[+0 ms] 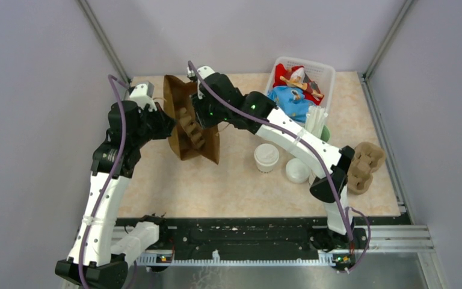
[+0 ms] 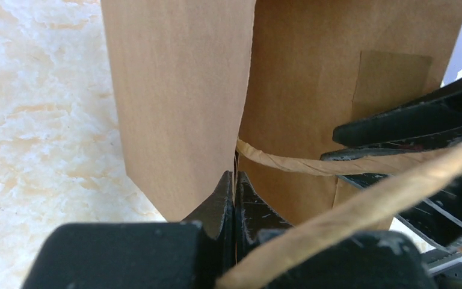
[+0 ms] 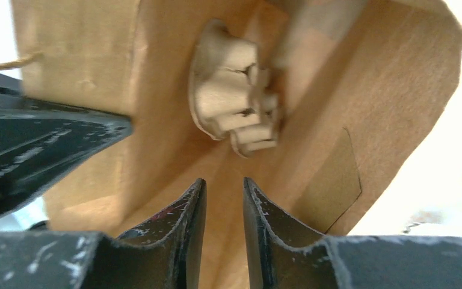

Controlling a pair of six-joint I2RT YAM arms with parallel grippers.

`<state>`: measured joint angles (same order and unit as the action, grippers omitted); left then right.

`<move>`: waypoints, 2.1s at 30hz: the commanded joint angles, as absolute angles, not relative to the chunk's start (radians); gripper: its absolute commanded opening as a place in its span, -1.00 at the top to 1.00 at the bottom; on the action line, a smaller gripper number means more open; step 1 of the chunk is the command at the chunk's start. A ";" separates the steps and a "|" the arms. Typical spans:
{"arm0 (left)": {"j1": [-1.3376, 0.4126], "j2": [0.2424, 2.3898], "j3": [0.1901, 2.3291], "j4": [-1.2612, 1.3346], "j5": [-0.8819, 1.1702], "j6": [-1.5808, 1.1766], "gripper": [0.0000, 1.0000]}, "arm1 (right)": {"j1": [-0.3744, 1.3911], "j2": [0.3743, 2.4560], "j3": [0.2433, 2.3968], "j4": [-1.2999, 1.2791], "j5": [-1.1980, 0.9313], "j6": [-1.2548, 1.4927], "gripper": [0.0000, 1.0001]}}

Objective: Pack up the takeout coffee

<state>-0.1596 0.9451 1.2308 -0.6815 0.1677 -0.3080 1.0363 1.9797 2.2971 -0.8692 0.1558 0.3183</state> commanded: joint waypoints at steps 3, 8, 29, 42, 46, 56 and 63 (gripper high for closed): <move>-0.158 0.939 1.280 -0.625 0.183 -0.276 1.00 | 1.048 2.004 2.347 -0.852 0.212 0.130 0.28; -0.158 0.942 1.284 -0.627 0.179 -0.277 1.00 | 1.051 2.040 2.356 -0.780 0.006 0.014 0.07; -0.158 0.936 1.284 -0.654 0.205 -0.331 1.00 | 1.114 1.948 2.019 -0.439 0.253 -0.091 -0.14; -0.158 0.898 1.242 -0.640 0.233 -0.348 1.00 | 1.114 1.909 1.894 -0.202 0.190 -0.034 -0.21; -0.158 0.902 1.241 -0.632 0.241 -0.352 1.00 | 1.114 1.917 1.879 -0.157 0.174 -0.053 -0.20; -0.158 0.888 1.231 -0.655 0.223 -0.346 1.00 | 1.114 1.941 1.860 -0.142 0.293 -0.138 0.44; -0.157 0.861 1.216 -0.675 0.201 -0.337 1.00 | 1.111 1.896 1.826 -0.134 0.235 -0.208 0.91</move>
<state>-0.1562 0.8944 1.2221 -0.7147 0.2085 -0.3412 1.1057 1.9617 1.8442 -0.1818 0.2646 -0.1497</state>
